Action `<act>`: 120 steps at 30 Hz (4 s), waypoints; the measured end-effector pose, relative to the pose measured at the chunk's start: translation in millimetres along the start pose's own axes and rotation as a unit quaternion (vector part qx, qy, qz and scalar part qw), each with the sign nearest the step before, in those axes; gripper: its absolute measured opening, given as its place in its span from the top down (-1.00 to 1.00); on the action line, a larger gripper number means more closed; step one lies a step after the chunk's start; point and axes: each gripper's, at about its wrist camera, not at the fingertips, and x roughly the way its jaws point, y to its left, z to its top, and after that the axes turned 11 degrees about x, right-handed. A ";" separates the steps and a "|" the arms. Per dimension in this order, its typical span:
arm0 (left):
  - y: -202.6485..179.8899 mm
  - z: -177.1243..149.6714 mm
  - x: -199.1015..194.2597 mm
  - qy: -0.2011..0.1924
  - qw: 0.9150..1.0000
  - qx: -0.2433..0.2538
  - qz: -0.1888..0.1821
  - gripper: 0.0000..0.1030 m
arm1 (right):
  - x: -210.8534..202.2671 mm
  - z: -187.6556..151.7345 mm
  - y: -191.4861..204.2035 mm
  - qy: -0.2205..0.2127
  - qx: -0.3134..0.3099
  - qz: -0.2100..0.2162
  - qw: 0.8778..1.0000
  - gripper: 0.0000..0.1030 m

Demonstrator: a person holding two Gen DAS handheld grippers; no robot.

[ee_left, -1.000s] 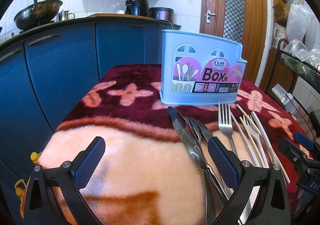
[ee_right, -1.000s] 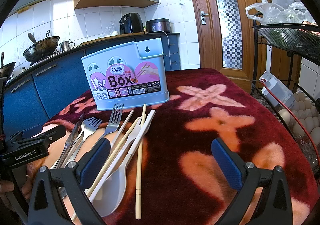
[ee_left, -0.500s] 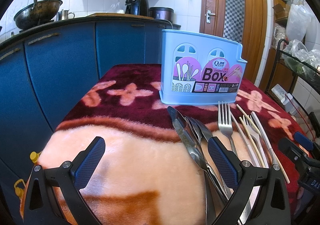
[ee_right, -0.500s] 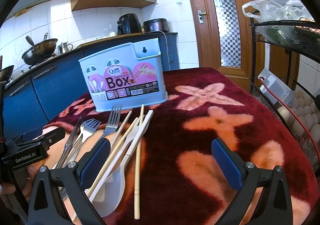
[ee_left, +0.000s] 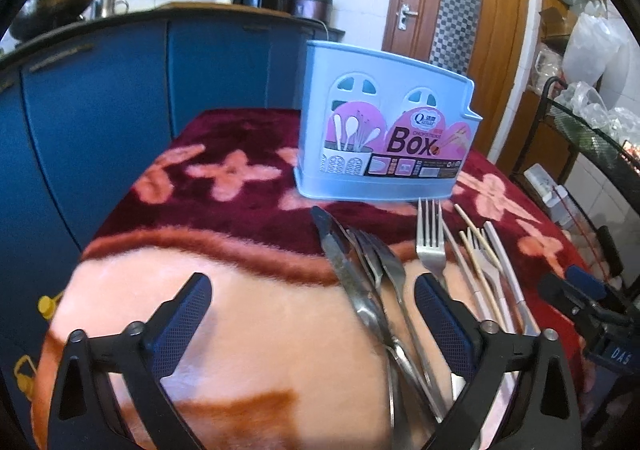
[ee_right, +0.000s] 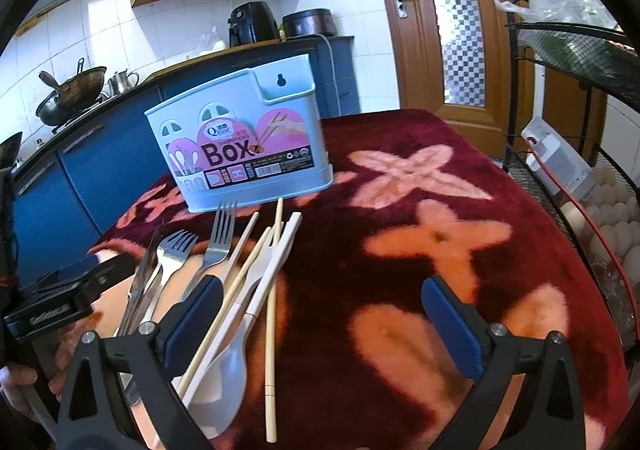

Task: Organize utensils
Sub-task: 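Grasp a silver knife with the left tool while the right tool grasps the white plastic spoon, then lift the knife with the left tool while the right tool carries the spoon over the blue holder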

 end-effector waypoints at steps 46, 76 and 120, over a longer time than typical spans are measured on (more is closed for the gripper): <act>25.1 14.7 31.9 0.120 0.979 -0.074 -0.149 0.88 | 13.7 33.3 21.4 0.110 0.007 0.110 0.988 0.85; 29.4 170.6 -19.9 -0.131 0.987 -0.048 -0.085 0.88 | -12.5 139.1 43.7 -0.045 -0.017 0.133 0.990 0.85; 13.2 179.1 69.7 -0.235 0.969 -0.016 0.072 0.88 | 90.0 182.8 54.6 -0.126 -0.085 0.106 0.983 0.84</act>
